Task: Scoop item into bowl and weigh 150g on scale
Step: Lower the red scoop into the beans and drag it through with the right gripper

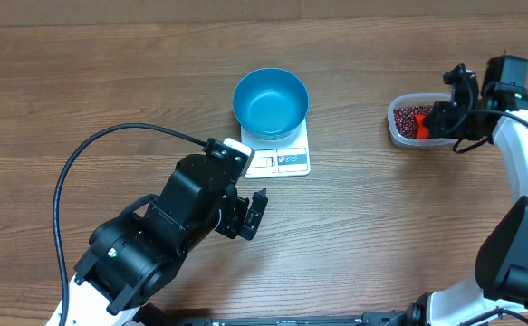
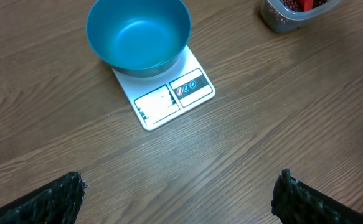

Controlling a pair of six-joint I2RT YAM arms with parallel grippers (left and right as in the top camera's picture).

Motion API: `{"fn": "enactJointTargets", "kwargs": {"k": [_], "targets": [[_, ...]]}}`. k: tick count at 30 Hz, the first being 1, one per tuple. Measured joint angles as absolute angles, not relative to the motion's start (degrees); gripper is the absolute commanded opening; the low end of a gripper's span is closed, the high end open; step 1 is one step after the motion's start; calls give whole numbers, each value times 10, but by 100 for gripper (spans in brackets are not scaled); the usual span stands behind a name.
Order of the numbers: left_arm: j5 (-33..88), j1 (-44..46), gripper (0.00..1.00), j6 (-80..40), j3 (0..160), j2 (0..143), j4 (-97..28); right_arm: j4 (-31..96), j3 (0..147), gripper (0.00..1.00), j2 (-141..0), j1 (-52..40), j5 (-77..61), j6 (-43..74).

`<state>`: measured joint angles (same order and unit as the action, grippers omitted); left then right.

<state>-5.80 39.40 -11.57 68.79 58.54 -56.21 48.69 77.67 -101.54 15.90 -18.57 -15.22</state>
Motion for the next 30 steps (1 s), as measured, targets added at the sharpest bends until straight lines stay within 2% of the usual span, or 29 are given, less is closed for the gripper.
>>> {"fn": "enactJointTargets", "kwargs": {"k": [30], "targets": [[-58, 394, 99, -116, 688, 585, -562, 471, 777, 4, -1037, 211, -270, -123]]}}
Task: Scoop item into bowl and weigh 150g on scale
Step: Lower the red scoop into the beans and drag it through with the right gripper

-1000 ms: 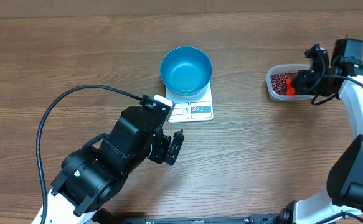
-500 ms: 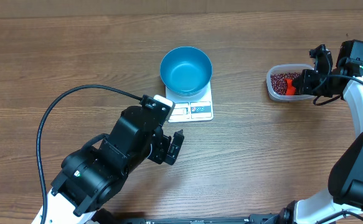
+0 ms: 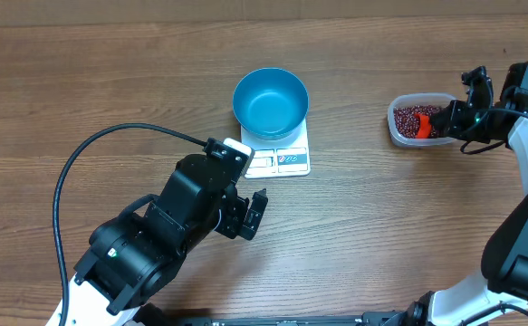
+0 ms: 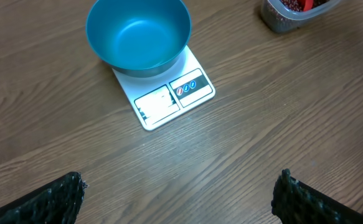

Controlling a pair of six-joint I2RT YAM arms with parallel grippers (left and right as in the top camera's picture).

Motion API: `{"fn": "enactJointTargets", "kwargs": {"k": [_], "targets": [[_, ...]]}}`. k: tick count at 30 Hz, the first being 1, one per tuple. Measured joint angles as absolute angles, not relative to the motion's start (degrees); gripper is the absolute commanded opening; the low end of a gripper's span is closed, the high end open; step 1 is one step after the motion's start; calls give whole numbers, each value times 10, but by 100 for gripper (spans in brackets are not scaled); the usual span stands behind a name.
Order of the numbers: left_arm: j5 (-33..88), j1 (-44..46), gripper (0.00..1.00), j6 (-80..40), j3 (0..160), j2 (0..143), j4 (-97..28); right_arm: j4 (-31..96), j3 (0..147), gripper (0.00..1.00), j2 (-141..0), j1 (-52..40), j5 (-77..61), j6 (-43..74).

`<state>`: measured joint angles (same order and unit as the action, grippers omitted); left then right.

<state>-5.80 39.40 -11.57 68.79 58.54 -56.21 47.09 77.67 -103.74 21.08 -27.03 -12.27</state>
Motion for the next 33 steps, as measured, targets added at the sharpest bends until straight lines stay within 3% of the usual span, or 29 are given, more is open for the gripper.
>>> {"fn": "enactJointTargets", "kwargs": {"k": [33], "targets": [[-58, 394, 99, -116, 688, 585, -562, 463, 777, 4, -1089, 274, -330, -102]]}}
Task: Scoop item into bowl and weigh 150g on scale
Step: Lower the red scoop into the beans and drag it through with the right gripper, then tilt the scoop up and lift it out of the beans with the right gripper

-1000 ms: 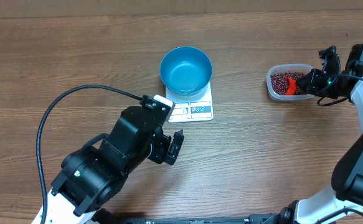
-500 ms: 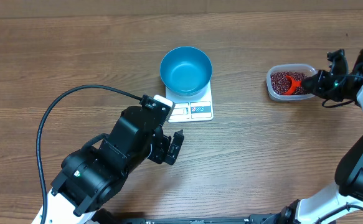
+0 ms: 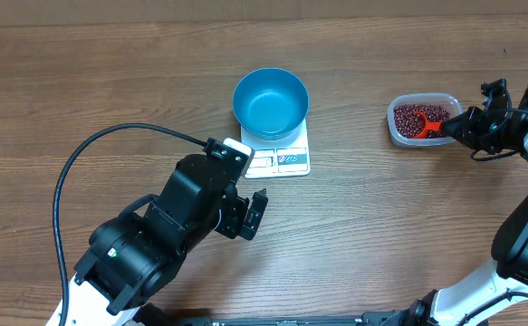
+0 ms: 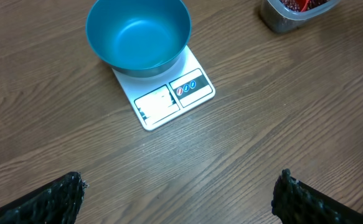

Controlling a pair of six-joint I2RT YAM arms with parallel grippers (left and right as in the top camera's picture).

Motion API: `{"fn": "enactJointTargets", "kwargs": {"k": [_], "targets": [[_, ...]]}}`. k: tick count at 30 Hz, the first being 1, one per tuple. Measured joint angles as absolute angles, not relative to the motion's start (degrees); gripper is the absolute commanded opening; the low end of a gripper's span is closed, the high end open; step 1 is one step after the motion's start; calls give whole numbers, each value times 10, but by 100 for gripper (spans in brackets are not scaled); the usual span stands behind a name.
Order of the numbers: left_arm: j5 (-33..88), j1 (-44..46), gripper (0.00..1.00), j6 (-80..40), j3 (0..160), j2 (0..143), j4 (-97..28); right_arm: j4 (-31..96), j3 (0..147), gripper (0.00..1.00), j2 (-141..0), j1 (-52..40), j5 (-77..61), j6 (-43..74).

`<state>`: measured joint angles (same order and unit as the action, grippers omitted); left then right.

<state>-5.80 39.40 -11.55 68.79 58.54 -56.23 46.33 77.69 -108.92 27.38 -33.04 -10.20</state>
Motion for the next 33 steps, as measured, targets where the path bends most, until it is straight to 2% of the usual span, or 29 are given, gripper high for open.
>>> {"fn": "enactJointTargets", "kwargs": {"k": [15, 33], "targets": [[-58, 394, 99, -116, 688, 585, -562, 474, 777, 4, -1094, 278, -390, -119], [-58, 394, 99, -116, 688, 585, -562, 519, 773, 4, -1112, 375, -519, -167]]}}
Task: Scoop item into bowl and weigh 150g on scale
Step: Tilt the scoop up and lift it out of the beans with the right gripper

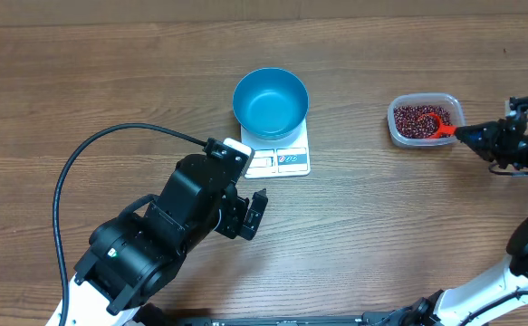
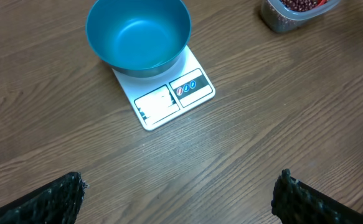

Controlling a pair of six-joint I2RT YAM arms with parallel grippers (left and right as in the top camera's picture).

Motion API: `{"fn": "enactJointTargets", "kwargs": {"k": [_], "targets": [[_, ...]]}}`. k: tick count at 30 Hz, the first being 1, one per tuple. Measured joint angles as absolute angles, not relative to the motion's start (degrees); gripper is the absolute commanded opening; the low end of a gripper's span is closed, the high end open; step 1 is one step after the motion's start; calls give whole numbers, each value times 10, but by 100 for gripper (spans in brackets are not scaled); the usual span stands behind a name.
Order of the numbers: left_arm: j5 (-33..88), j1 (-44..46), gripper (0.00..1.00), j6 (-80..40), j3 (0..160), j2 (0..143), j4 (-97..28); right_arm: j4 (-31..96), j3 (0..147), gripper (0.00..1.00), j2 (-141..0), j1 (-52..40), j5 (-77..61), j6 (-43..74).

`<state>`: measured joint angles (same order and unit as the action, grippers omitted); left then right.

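Note:
The blue bowl (image 1: 270,101) stands empty on the white scale (image 1: 286,161), also in the left wrist view as bowl (image 2: 137,34) and scale (image 2: 169,99). A clear container of red beans (image 1: 417,119) sits at the right; its corner shows in the wrist view (image 2: 293,12). A red scoop (image 1: 438,128) rests in the container's right side, its handle reaching over the rim. My right gripper (image 1: 477,136) is shut on that handle, just right of the container. My left gripper (image 1: 250,215) hangs open over bare wood in front of the scale, with nothing between its fingers (image 2: 50,199).
The wooden table (image 1: 110,81) stretches all round the scale. A black cable (image 1: 82,158) loops from the left arm over the table's left part. The right arm reaches in from the right edge.
My right gripper has moved further right and slightly toward the front, holding the scoop. The scoop's head now lies at the container's right rim. The left arm, bowl and scale are unchanged.
At first my right gripper was over the container's right side with the scoop among the beans. At each later moment it stood further right, the scoop following toward the right rim. The bowl stayed empty and the left gripper stayed open in place.

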<state>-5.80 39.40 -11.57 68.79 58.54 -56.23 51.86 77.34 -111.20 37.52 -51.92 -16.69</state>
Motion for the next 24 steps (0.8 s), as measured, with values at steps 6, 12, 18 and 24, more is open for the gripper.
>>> {"fn": "enactJointTargets", "kwargs": {"k": [6, 12, 18, 24], "targets": [[-58, 394, 99, -116, 688, 585, -562, 521, 773, 4, -1112, 375, -536, -176], [-58, 394, 99, -116, 688, 585, -562, 522, 773, 4, -1112, 375, -555, -179], [-58, 394, 99, -116, 688, 585, -562, 523, 773, 4, -1112, 375, -576, -179], [-58, 394, 99, -116, 688, 585, -562, 523, 773, 4, -1112, 375, -593, -180]]}}
